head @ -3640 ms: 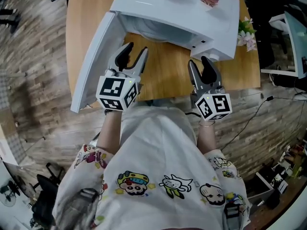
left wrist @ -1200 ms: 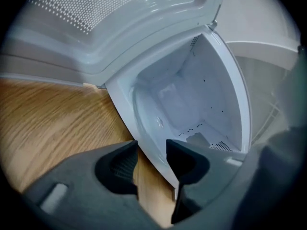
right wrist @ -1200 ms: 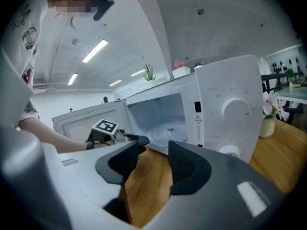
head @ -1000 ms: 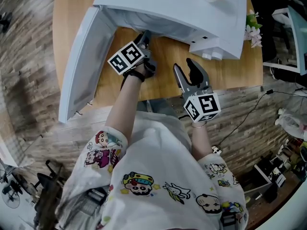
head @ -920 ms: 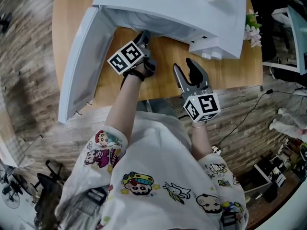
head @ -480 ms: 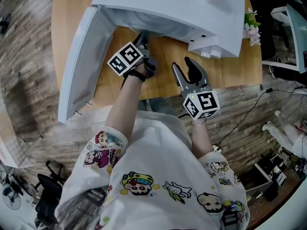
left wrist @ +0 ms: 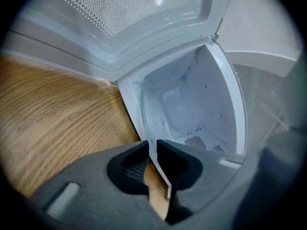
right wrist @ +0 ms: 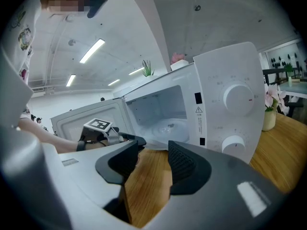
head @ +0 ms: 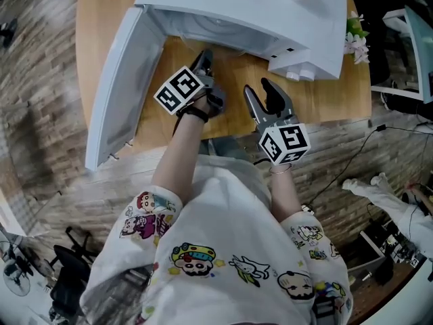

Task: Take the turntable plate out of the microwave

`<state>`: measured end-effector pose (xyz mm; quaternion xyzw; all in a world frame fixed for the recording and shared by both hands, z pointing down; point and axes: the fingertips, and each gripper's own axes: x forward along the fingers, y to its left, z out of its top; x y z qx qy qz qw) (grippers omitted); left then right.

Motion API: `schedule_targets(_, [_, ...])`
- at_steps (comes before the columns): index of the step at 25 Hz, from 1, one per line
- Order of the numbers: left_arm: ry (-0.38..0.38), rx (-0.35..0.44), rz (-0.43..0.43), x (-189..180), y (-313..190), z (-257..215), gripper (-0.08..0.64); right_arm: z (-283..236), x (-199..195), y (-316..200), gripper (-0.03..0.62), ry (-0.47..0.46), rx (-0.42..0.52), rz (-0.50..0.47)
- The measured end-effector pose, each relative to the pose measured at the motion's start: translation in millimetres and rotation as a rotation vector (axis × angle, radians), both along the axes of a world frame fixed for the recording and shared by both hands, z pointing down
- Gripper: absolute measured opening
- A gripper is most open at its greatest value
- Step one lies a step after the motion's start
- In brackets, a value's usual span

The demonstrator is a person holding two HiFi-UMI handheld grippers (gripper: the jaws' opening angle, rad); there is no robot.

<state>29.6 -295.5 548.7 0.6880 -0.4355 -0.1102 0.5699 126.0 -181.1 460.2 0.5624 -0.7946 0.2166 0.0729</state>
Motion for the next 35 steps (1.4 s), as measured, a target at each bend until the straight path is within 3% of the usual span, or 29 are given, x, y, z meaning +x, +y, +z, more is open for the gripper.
schedule_targets(10, [0.025, -0.036, -0.004, -6, 25, 5, 0.048, 15, -4, -2, 0.192, -0.023, -0.038, -0.005])
schedule_targets(16, [0.037, -0.052, -0.005, -9, 37, 7, 0.048, 30, 0, -7, 0.192, -0.083, -0.080, 0.013])
schedule_targets(22, [0.048, -0.048, -0.010, -11, 43, 3, 0.044, 49, -1, -20, 0.195, -0.192, -0.139, 0.032])
schedule_targets(35, [0.064, -0.048, -0.019, -15, 51, 0, 0.041, 86, -4, -53, 0.225, -0.524, -0.264, 0.134])
